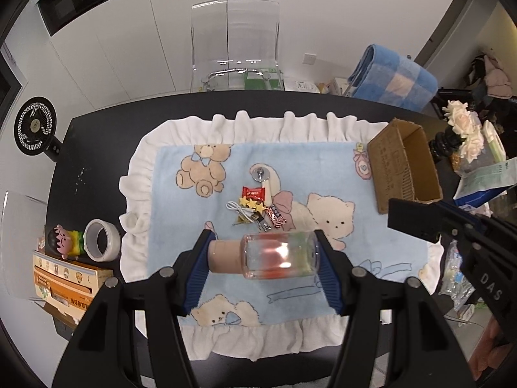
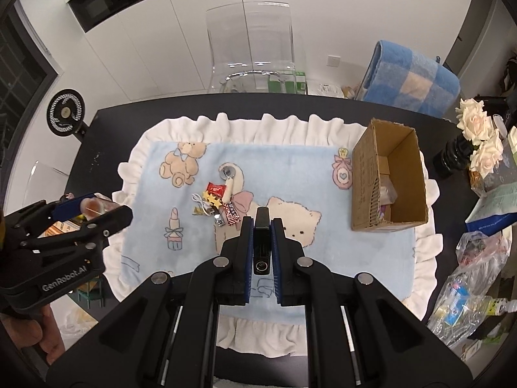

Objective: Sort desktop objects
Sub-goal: 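Grasp the pink-capped spray bottle with left while right lifts the power bank, then lower the power bank into the cardboard box and open the right tool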

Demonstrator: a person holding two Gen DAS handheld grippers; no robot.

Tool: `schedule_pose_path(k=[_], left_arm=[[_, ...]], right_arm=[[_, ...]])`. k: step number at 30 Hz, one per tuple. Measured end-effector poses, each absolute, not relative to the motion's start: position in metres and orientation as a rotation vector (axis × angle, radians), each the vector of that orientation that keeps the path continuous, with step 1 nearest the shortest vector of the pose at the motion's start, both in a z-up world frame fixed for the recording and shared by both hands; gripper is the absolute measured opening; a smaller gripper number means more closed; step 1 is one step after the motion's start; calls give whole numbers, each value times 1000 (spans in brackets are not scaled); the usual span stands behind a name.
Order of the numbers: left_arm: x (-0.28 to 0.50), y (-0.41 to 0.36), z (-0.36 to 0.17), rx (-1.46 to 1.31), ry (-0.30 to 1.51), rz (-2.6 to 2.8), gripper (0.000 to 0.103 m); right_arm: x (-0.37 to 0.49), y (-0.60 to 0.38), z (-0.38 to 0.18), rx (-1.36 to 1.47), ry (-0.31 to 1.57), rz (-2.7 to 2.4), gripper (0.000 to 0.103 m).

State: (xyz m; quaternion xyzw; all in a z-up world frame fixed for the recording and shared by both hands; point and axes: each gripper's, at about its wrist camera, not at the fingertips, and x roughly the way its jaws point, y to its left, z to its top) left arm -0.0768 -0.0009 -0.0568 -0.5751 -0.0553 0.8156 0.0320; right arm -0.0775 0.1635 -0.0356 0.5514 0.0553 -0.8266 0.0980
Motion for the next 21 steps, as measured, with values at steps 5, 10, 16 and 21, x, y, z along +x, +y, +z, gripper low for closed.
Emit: schedule_pose_path(k=[5, 10, 16, 21], left_arm=[[-80, 29, -55, -1768, -175, 2525, 59], [-87, 64, -57, -1771, -191, 2524, 59], [-99, 107, -64, -1786, -197, 2509, 59], [-110, 144, -71, -1798, -201, 2497, 59]], right_arm=[[-85, 192, -32, 1631, 151, -2438, 10], [-96, 227, -30, 1634, 144, -2445, 10], [-115, 271, -32, 1647, 154, -2444, 10], [-131, 310, -35, 1667, 159, -2439, 10]])
